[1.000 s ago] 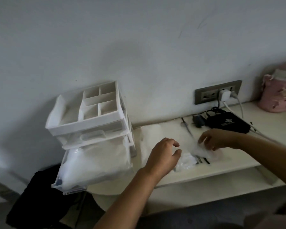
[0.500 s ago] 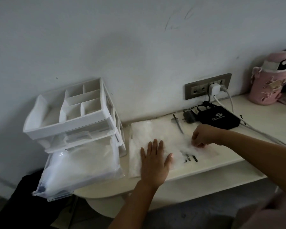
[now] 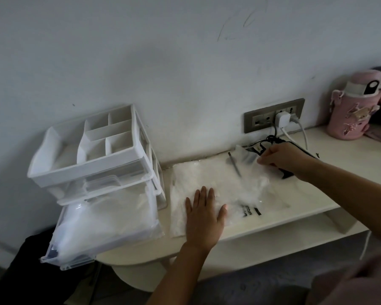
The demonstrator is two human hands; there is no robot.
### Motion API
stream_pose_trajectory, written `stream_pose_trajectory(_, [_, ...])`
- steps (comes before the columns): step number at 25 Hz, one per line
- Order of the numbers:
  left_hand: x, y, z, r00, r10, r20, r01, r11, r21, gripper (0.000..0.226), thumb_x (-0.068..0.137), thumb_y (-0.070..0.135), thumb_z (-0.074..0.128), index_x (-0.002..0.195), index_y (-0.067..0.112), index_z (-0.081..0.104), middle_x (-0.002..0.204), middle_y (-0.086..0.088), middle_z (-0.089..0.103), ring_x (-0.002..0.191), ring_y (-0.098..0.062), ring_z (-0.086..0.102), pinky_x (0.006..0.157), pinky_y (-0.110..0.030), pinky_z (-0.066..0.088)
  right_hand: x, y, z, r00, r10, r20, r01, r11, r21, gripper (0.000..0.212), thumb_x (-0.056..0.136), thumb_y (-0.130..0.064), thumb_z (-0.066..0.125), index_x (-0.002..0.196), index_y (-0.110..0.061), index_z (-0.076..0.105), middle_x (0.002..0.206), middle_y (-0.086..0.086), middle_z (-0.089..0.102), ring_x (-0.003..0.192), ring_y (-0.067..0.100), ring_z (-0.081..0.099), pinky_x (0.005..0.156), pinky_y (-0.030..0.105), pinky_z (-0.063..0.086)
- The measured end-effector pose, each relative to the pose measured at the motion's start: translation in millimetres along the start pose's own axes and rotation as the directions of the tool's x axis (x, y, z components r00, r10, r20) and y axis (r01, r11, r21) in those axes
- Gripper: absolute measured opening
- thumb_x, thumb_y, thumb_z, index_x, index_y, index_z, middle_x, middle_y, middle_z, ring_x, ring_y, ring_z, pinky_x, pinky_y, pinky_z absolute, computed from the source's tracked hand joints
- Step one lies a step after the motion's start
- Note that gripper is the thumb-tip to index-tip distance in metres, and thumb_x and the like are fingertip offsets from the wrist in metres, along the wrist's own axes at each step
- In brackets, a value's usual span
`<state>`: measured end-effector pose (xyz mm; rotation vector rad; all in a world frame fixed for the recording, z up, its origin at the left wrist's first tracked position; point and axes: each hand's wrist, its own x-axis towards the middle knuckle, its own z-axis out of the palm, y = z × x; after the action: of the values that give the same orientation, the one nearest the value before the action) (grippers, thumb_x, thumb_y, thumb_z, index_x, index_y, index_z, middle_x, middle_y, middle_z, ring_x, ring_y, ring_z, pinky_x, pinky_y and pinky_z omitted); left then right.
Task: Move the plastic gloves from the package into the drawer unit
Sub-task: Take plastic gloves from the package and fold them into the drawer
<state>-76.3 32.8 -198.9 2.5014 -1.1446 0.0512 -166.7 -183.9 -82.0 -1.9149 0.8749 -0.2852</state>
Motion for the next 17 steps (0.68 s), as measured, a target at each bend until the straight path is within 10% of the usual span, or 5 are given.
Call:
stream_pose_trajectory(4, [4.8, 4.6, -8.6, 0.990, -0.086, 0.110, 0.094, 0.993, -0.074, 0.080, 0.088, 0.067, 0.011, 0.149, 0.019, 0.028, 0.157, -0.004, 0.023, 0.147, -0.020, 0.014, 0.116, -0.038, -0.007, -19.3, -23.2, -10.5, 0.978, -0.149, 0.143, 0.105, 0.955, 0.276, 0.014, 0.089, -0.007, 0.056, 0.075, -0.005, 0.055, 0.066, 0.004, 0.062, 0.064, 0.018, 0.059, 0.057, 0.025, 0.047])
stream_pose_trajectory(7, [17.1, 17.2, -41.8, 0.955, -0.205, 0.213, 0.291, 0.780, -0.553, 0.062, 0.093, 0.052, 0.045, 0.145, 0.019, 0.036, 0.151, 0.002, 0.036, 0.141, -0.013, 0.029, 0.109, -0.020, 0.016, -30.9, -36.3, -13.0, 0.906, -0.265, 0.330, 0.086, 0.878, 0.470, 0.022, 0.091, 0.001, 0.043, 0.071, -0.007, 0.048, 0.087, 0.016, 0.070, 0.088, 0.025, 0.068, 0.070, 0.029, 0.052])
stream_pose_trajectory(17, [36.1, 21.0, -72.3, 0.891, 0.108, 0.442, 0.404, 0.259, -0.877, 0.124, 0.036, 0.079, 0.077, 0.139, 0.020, 0.043, 0.127, 0.010, 0.058, 0.122, -0.007, 0.050, 0.113, -0.035, 0.032, -34.4, -40.8, -8.0, 0.735, -0.333, 0.590, 0.272, 0.943, 0.193, 0.019, 0.087, 0.006, 0.046, 0.081, 0.001, 0.063, 0.076, 0.009, 0.061, 0.068, 0.013, 0.055, 0.063, 0.019, 0.046])
